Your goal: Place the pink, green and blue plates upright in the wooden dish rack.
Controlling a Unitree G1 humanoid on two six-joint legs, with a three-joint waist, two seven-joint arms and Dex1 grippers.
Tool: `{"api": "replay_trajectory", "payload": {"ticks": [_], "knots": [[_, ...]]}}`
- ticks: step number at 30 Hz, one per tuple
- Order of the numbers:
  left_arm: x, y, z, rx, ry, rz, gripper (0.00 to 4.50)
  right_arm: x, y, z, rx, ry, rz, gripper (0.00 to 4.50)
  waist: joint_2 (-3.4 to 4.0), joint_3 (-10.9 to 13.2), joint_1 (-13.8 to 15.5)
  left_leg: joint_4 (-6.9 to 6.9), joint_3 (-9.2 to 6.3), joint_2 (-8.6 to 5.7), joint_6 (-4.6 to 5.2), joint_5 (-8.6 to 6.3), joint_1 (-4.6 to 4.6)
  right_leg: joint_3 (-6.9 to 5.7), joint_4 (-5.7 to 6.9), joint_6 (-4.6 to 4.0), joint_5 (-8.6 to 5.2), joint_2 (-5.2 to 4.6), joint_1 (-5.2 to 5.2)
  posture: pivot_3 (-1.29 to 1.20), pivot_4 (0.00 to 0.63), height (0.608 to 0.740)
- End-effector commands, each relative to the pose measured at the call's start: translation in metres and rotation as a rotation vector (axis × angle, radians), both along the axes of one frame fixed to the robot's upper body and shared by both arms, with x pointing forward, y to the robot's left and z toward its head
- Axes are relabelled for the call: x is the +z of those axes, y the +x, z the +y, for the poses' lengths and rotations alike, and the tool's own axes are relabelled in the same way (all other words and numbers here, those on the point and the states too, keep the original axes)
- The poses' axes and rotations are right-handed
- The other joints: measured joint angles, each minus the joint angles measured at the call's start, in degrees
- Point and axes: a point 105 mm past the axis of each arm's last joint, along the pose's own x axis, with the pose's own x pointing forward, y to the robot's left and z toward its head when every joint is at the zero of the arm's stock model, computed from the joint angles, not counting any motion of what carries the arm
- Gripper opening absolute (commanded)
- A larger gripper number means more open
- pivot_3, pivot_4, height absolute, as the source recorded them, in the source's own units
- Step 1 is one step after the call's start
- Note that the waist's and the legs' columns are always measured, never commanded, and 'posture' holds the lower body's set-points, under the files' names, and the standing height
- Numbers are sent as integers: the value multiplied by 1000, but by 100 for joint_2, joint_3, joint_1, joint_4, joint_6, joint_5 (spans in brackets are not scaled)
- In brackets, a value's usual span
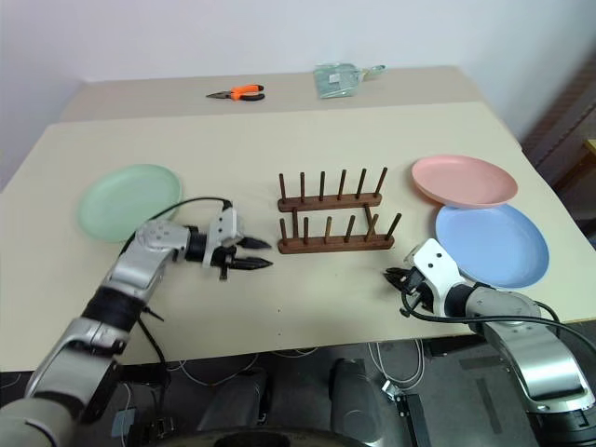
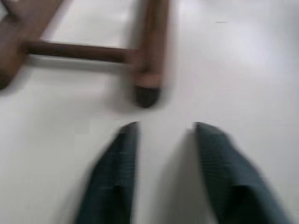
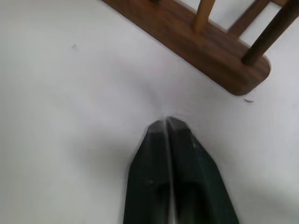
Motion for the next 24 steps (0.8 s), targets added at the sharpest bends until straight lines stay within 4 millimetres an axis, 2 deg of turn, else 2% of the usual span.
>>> {"api": "replay_trajectory", "payload": {"ticks": [1,3,6,11,20,24], "knots": [[6,-12,-35,-19,-6,-81,1296,3,16,-2,-18,-64,-59,0,-2,0,56,4,1,-1,0,0,1,1,-2,-10,-7,-1,2,0,150,740],[4,-6,-48,56,-9,-104,1296,3,25,-2,-29,-76,-77,0,-2,0,101,11,3,-3,0,0,1,2,-5,-15,-10,-1,8,0,150,740],[-3,9,-57,178,29,-148,1296,3,37,-3,-37,-105,-103,0,-3,0,104,11,3,-4,0,0,3,1,-4,-14,-10,0,9,0,150,740],[-12,37,-51,408,55,-156,1296,4,59,-1,-40,-144,-160,0,-6,-7,92,8,4,-4,0,0,12,1,0,4,1,1,12,0,150,740],[-12,54,-45,502,41,-176,1296,10,92,1,-69,-148,-245,0,-2,-26,55,8,4,-4,-2,1,18,0,7,3,3,2,13,0,150,740],[-13,57,-42,510,44,-185,1296,17,99,1,-68,-119,-256,0,-1,-27,55,7,5,-4,-2,2,17,0,7,-3,8,2,12,0,150,740]]}}
